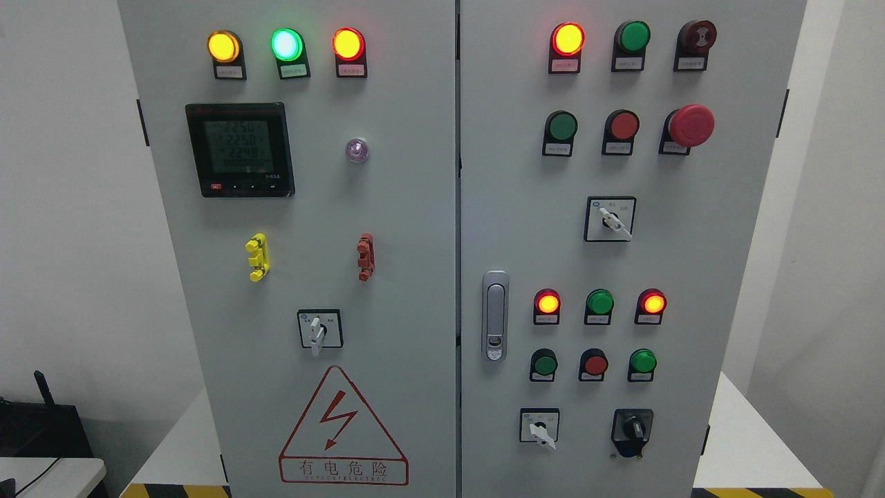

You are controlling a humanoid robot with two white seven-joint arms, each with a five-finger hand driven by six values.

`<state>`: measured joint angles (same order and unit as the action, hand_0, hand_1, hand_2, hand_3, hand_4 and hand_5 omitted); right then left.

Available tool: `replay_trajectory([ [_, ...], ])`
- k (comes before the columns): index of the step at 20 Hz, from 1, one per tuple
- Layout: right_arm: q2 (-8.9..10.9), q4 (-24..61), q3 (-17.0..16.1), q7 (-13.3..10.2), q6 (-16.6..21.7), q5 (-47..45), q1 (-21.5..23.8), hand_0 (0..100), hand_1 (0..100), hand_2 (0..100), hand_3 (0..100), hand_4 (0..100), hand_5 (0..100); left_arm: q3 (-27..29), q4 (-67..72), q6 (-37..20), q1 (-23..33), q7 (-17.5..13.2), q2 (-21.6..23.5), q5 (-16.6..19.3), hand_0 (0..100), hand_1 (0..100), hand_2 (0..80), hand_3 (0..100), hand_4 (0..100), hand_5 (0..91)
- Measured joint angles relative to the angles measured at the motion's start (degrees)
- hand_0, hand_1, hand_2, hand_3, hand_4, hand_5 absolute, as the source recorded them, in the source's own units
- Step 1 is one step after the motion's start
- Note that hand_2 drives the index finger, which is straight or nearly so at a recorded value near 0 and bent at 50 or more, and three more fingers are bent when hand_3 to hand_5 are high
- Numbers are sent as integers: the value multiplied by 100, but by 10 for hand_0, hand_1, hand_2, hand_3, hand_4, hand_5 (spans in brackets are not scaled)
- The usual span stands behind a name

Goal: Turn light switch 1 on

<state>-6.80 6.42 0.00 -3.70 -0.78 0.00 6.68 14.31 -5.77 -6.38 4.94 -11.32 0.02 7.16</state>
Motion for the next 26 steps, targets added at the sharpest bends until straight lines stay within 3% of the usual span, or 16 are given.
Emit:
replay_trajectory([
  [10,0,0,0,-9,0,0,0,120,389,0,0,0,0,89,-652,-91,220,616,-1,36,392,0,0,0,35,0],
  [13,0,0,0,-18,0,0,0,120,389,0,0,0,0,237,-1042,-92,347,648,-2,52,394,0,0,0,83,0],
  [17,0,0,0,-20,0,0,0,120,389,0,0,0,0,583,-1540,-169,444,653,-2,63,398,8,0,76,153,0],
  [22,0,0,0,-10,0,0,0,120,389,0,0,0,0,1098,-2055,-1042,545,662,-2,88,403,32,3,192,277,0],
  [26,0,0,0,-3,0,0,0,120,389,0,0,0,0,1432,-2590,-1495,661,666,-3,96,411,34,67,283,352,56],
])
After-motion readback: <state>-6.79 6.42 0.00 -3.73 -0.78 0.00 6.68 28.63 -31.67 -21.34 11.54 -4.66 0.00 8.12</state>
